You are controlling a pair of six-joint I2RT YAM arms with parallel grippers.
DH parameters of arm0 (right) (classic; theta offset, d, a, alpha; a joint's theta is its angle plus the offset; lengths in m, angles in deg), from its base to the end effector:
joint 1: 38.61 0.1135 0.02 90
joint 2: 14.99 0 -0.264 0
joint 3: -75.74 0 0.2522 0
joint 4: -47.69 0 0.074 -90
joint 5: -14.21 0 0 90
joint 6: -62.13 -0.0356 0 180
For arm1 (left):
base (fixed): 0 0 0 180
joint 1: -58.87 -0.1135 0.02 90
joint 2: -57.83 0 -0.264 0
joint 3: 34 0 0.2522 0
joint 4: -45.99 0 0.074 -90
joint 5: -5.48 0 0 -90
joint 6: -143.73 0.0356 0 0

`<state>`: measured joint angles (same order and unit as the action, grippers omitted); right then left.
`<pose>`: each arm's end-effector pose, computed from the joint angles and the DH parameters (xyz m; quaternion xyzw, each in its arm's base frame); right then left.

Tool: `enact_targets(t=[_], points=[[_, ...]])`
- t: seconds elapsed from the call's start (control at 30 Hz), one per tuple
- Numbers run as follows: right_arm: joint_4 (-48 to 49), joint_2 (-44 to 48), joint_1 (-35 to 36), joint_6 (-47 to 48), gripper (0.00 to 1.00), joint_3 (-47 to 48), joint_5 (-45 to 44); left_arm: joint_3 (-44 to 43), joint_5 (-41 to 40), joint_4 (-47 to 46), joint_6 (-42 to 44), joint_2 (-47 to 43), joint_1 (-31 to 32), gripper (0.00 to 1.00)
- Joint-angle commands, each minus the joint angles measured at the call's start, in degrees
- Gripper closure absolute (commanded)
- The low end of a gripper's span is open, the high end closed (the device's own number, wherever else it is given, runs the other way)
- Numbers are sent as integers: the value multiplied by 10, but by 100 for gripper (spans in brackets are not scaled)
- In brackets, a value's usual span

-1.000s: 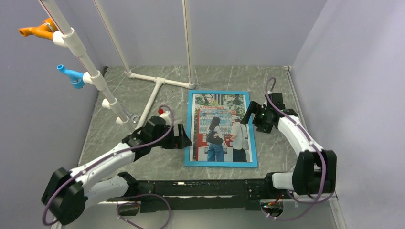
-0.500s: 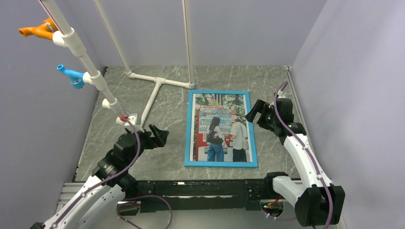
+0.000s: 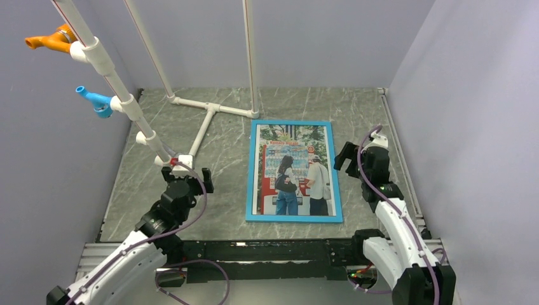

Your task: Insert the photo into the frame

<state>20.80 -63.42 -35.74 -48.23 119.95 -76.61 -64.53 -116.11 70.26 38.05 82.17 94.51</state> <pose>0.1900 0.0090 0.2358 0.1359 0.8601 0.0929 0.4828 0.1160 -0.0602 0.2171 -0.0224 0.7948 -0.0461 0.6047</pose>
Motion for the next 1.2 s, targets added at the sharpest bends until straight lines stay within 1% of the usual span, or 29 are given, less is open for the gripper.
enact_targets(t=[0.0,0.03,0.1,0.13,0.17,0.2,0.33,0.43,0.5,0.53,0.57,0.6,0.63,0.67,0.73,0.77,0.8,0.87,0.9,0.93,0.97,1.03,1.07,1.1,1.13,1.17], points=[[145,29,-2,29,1,-55,-68,47,-28,-257,146,67,-17,1],[170,32,-2,28,1,-77,-76,61,-12,-302,162,93,-30,1],[225,40,-2,28,1,-110,-91,47,19,-322,178,143,-50,1],[254,43,-3,31,1,-135,-97,46,40,-360,192,167,-64,1],[283,44,-3,36,2,-149,-99,36,59,-367,198,187,-77,1],[282,45,-4,34,1,-149,-113,31,83,-381,206,207,-96,2],[331,20,-6,70,1,-160,-136,17,173,-431,214,264,-183,2],[391,-1,-6,105,2,-191,-158,15,193,-466,208,303,-230,3],[436,-8,-7,119,2,-220,-167,29,201,-533,210,336,-249,3],[475,-9,-6,123,1,-236,-169,35,214,-560,205,362,-261,3],[495,-11,-7,129,2,-249,-170,26,231,-536,198,372,-271,4],[494,-9,-8,129,1,-248,-164,28,234,-558,197,403,-276,5],[524,-12,-7,133,1,-256,-164,36,229,-598,201,422,-279,5],[538,-17,-8,137,1,-260,-164,18,234,-542,194,419,-281,5],[549,-33,-7,139,1,-257,-165,14,244,-553,189,432,-295,5],[554,-39,-7,140,1,-254,-163,4,253,-524,189,427,-298,6],[564,-55,-8,143,1,-251,-161,8,257,-542,196,429,-300,6],[589,-80,-8,146,2,-247,-157,32,230,-576,218,421,-300,6],[602,-96,-9,149,1,-243,-158,51,208,-620,238,420,-300,6],[611,-110,-8,148,1,-236,-160,78,190,-692,241,435,-304,3],[624,-127,-9,150,1,-231,-162,99,187,-755,226,465,-314,2],[650,-159,-10,154,1,-221,-156,127,198,-916,245,550,-316,1],[646,-173,-12,153,1,-210,-156,131,197,-932,251,559,-313,1],[620,-184,-13,150,2,-193,-158,124,202,-857,235,526,-313,1],[612,-197,-14,149,3,-182,-163,110,211,-809,228,506,-318,1],[598,-209,-14,148,1,-170,-164,98,214,-820,234,519,-319,1]])
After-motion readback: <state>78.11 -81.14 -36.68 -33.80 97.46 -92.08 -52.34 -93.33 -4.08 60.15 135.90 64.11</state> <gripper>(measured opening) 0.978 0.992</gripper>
